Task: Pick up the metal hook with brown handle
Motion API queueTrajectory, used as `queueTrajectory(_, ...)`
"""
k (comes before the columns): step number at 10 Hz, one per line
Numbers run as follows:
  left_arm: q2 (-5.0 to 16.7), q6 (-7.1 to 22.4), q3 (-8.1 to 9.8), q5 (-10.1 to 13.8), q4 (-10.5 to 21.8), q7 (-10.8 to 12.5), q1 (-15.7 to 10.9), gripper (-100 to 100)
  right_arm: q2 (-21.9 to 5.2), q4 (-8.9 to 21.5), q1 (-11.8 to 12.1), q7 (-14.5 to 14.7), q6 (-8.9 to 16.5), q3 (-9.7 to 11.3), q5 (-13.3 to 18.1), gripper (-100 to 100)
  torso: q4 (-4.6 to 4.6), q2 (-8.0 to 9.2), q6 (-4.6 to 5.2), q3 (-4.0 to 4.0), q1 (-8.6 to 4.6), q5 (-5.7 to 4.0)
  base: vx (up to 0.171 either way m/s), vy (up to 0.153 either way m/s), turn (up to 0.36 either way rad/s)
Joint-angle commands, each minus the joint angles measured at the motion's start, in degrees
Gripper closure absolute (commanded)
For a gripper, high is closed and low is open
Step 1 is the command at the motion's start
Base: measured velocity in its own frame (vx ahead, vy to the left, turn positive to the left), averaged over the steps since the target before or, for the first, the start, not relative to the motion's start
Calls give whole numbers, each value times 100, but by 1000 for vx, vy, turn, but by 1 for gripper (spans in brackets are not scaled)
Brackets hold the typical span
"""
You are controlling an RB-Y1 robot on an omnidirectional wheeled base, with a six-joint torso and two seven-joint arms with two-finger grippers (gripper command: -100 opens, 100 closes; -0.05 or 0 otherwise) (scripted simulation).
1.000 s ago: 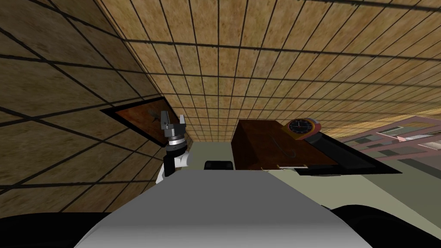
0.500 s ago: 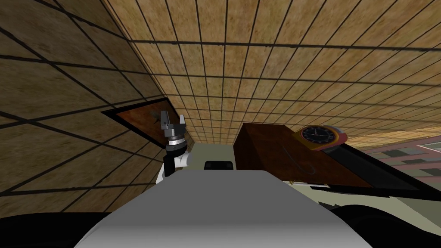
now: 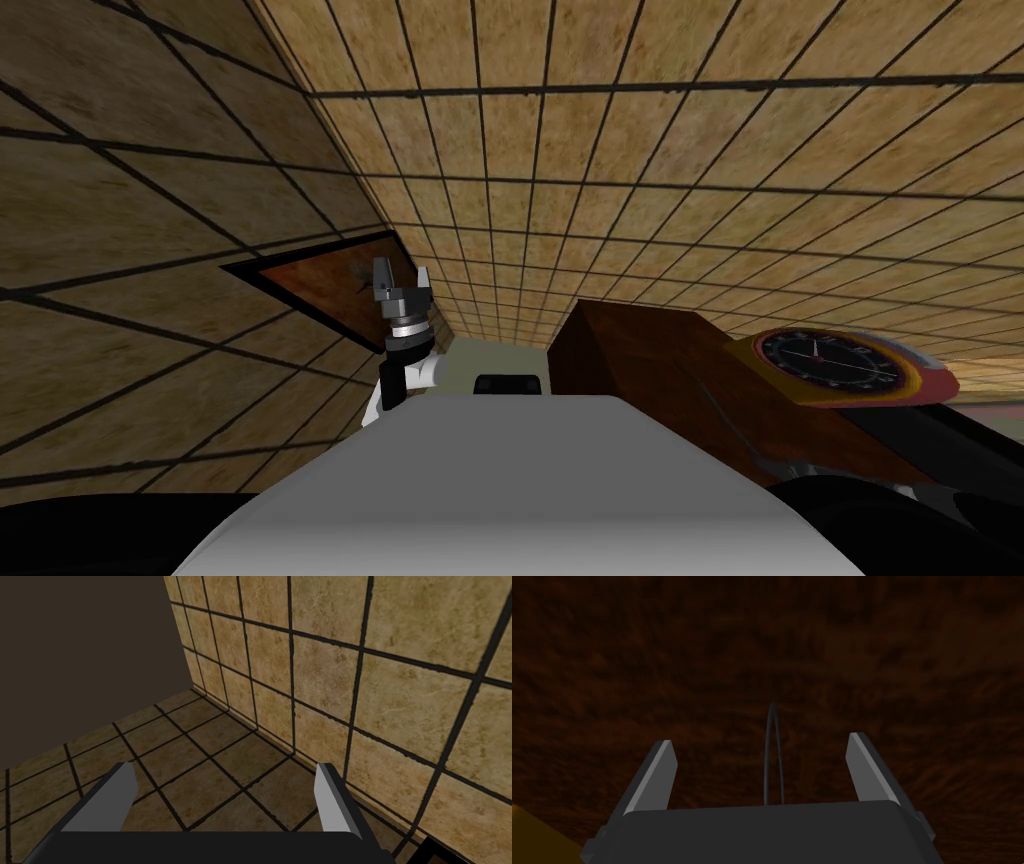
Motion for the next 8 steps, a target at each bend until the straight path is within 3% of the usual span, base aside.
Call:
queueTrajectory(1,0,0,0,0,0,0,0,0,-124,-2,-51,92,-54,-32,-13,-100,0,0,0,0,0,0,211,-24,170)
queueTrajectory(4,0,0,0,0,0,0,0,0,-137,5,-106,106,-69,-63,42,-100,1,4,1,3,-10,-4,169,-22,98)
queueTrajectory(5,0,0,0,0,0,0,-1,0,-142,8,-112,103,-76,-69,47,0,7,38,7,20,-5,-3,18,-3,0)
queueTrajectory(6,0,0,0,0,0,0,-2,0,31,60,-151,123,-13,-85,132,-100,16,69,9,40,-1,-2,15,-8,46)
queueTrajectory(8,0,0,0,0,0,0,-2,0,262,130,-203,148,70,-107,245,-100,22,92,15,54,-6,-7,8,-16,46)
